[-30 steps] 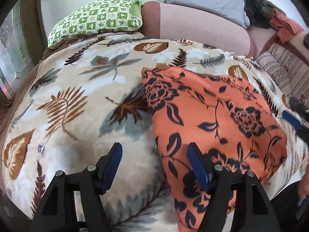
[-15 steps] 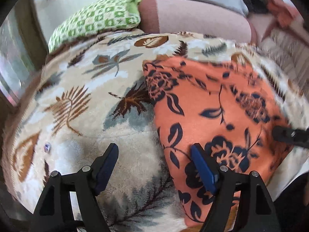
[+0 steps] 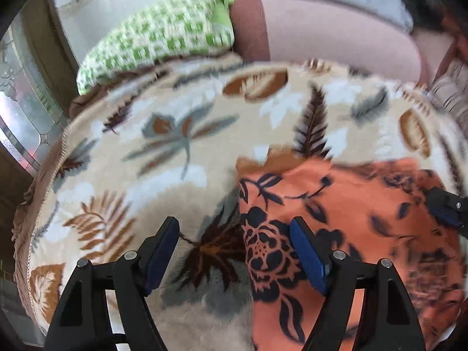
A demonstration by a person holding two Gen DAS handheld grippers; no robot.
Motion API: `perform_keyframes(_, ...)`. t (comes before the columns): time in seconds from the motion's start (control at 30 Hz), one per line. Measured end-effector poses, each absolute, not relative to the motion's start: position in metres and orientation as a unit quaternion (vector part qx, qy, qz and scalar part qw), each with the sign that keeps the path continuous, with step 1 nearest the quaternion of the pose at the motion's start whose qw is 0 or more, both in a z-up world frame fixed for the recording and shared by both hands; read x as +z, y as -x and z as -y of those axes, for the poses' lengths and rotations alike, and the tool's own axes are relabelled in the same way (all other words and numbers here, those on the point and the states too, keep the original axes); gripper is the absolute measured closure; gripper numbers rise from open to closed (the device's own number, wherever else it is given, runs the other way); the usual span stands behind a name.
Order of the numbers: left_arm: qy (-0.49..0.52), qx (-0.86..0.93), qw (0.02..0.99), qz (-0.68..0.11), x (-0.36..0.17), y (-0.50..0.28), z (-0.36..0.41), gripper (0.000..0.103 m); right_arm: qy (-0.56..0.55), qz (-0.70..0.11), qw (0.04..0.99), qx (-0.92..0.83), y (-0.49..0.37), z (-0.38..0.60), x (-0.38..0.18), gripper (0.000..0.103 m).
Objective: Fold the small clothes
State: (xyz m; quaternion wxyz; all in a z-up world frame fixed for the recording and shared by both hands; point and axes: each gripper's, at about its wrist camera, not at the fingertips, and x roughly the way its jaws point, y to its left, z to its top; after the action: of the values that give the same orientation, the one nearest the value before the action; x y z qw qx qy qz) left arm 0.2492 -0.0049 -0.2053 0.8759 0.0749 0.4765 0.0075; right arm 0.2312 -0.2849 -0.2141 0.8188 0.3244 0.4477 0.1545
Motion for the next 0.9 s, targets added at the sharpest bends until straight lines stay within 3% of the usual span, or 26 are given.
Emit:
perform_keyframes(0.13,-0.073,0.007,0.875,-0.478,-0.213,-0.249,0.004,0.024,-0.331,-0.479,0.801,0.140,-0.249,0.286,-0.242,0.068)
perform_keyframes(0.4,-0.060,0.062,0.913,-0.399,-0.145,-0.181,0.009,0.021,-0.249,-0.423,0.863,0.117,-0.202,0.277,-0.195,0.067)
perform_keyframes(0.47,-0.058,0.078,0.926,-0.365,-0.124,-0.151,0.011,0.013,-0.225,-0.397,0.884,0.104,-0.177,0.273,-0.178,0.064)
perform_keyframes(0.53,-0.061,0.084,0.936,-0.336,-0.104,-0.122,0.012,0.009,-0.216,-0.376,0.896,0.095,-0.156,0.272,-0.163,0.043)
perform_keyframes(0.9,-0.046,0.097,0.955,-0.278,-0.028,-0.023,0.006,0.009,-0.121,-0.311,0.938,0.091,-0.033,0.240,-0.086,0.038)
